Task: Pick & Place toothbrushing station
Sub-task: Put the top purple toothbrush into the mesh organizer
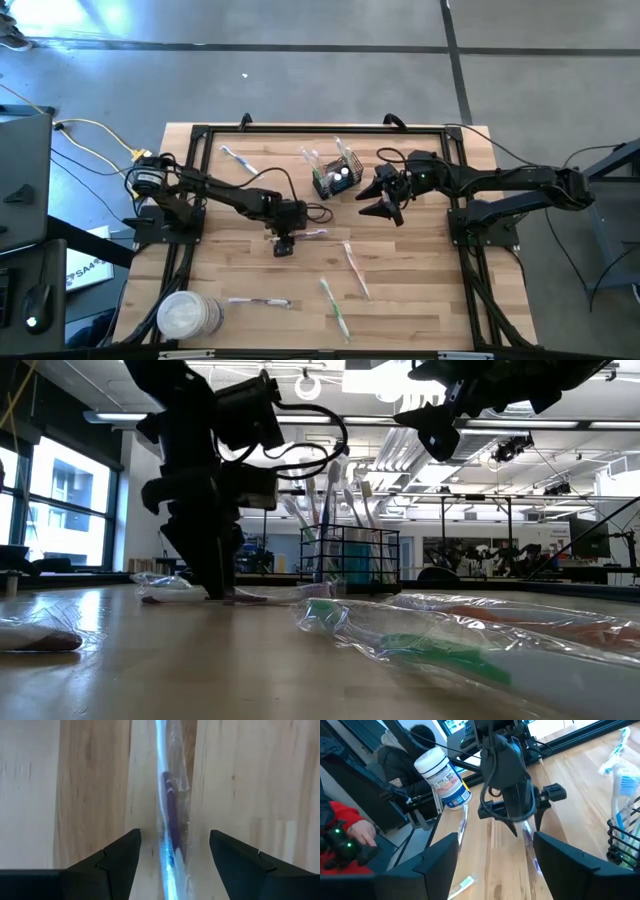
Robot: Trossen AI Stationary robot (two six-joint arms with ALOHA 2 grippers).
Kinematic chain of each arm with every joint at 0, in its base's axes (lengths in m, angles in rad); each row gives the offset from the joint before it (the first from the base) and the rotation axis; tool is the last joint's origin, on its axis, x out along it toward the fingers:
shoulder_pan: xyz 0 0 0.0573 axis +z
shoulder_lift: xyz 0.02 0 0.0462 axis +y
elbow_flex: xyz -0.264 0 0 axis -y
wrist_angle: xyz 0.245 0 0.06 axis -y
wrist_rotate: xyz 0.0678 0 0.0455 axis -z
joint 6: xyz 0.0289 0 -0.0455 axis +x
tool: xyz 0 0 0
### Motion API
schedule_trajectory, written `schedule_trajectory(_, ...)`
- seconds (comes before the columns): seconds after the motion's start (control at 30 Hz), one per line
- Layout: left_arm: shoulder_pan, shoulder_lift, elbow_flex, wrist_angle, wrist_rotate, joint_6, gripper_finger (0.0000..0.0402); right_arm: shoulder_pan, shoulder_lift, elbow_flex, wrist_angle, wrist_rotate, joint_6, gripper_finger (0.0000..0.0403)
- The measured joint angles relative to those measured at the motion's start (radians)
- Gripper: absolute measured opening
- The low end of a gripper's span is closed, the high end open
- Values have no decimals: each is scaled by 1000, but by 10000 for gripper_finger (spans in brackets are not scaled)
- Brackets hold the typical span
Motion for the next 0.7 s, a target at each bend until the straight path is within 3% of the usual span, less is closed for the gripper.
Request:
schedule_trajectory(0.27,1,48,4,1,42,-49,220,0,0,0,-1,34,-1,250)
schedule_trajectory(0.4,2,50,3,-10,34,-54,150,0,0,0,0,36,-1,250)
schedule_trajectory(0.53,5,51,2,-14,27,-62,36,0,0,0,1,37,0,250)
schedule_trajectory(0.7,3,50,2,-22,54,-107,20,0,0,0,1,37,-2,250)
